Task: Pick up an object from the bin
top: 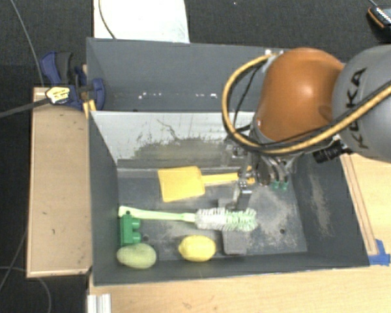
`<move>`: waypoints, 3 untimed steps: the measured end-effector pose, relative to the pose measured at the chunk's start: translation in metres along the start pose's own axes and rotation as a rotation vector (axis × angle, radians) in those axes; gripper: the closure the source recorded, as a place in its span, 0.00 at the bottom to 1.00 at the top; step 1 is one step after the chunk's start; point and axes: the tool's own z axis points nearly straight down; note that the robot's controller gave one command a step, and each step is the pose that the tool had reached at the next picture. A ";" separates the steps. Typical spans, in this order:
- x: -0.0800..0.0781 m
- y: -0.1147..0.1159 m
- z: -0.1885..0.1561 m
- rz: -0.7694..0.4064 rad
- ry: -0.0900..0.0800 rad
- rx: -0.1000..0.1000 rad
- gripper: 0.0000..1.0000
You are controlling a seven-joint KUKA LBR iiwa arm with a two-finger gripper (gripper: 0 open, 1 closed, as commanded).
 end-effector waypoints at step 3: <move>0.046 -0.023 0.078 -0.007 -0.005 -0.004 0.00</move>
Offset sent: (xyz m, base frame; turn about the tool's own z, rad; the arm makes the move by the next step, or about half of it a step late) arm -0.0019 -0.0437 -0.0425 -0.0234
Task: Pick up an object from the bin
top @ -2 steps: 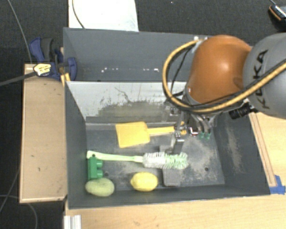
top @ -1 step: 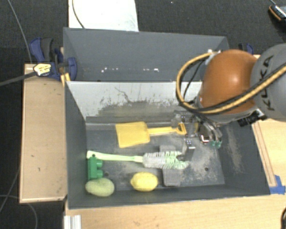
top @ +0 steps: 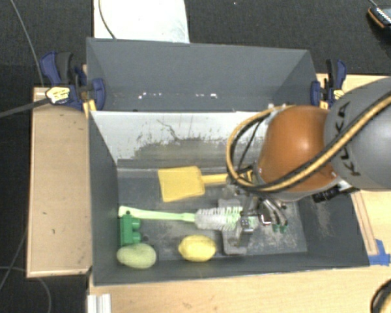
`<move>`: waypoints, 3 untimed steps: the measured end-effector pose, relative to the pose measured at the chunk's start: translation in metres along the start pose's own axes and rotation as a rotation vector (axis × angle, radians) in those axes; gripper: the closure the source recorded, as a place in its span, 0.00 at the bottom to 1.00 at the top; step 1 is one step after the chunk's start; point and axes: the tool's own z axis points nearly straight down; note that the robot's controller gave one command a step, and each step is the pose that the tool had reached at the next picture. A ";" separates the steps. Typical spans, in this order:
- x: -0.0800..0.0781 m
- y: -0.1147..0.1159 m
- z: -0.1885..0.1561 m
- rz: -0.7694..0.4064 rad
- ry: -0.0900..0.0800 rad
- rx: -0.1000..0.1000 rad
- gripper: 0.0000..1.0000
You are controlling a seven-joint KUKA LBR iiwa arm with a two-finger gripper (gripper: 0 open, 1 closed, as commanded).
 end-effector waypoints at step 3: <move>-0.027 0.009 0.088 -0.126 -0.016 0.004 1.00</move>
Offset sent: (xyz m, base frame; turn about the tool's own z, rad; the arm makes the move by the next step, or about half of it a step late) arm 0.0079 0.0268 -0.0779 0.0720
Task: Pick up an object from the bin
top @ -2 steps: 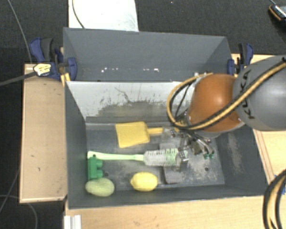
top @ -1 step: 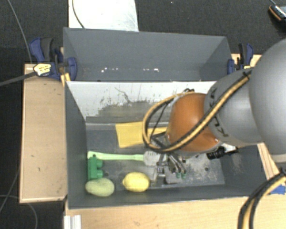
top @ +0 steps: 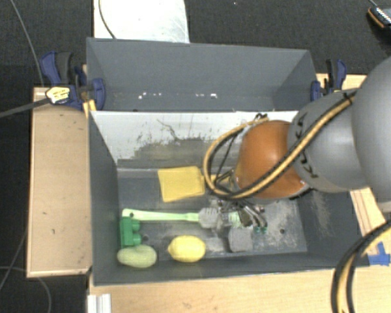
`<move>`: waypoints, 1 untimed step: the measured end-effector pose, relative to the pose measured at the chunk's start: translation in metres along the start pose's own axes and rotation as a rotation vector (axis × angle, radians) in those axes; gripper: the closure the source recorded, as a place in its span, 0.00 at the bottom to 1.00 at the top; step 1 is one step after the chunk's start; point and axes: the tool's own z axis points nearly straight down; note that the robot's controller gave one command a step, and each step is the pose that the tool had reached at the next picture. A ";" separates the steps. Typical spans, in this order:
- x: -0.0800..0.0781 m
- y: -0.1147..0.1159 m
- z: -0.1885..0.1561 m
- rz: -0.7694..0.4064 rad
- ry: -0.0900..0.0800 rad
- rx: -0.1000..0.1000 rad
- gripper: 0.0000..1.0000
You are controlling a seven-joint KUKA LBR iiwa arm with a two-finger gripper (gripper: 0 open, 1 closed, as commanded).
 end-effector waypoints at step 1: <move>0.000 0.000 0.000 0.001 0.000 0.000 1.00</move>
Offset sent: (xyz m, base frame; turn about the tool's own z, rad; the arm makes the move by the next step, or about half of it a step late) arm -0.0044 -0.0049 0.0853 0.0017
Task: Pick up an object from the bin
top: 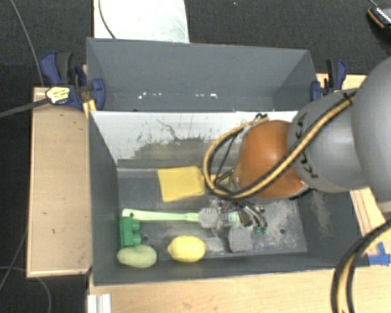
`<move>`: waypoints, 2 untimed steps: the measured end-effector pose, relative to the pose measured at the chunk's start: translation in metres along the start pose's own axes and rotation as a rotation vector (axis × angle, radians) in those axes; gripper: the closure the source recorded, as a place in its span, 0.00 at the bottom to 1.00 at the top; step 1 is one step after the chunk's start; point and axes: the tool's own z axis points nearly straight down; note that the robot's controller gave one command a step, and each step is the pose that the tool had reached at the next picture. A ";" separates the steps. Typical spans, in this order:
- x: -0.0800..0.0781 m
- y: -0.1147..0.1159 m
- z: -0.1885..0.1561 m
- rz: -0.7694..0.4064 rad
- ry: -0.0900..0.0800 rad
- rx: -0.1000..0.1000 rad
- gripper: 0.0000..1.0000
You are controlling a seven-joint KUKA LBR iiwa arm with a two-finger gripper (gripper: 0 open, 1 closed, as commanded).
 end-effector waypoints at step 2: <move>-0.004 -0.022 -0.143 0.013 0.004 0.000 1.00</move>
Offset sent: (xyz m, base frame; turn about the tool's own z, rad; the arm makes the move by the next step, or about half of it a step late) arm 0.0012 -0.0209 0.1416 0.0099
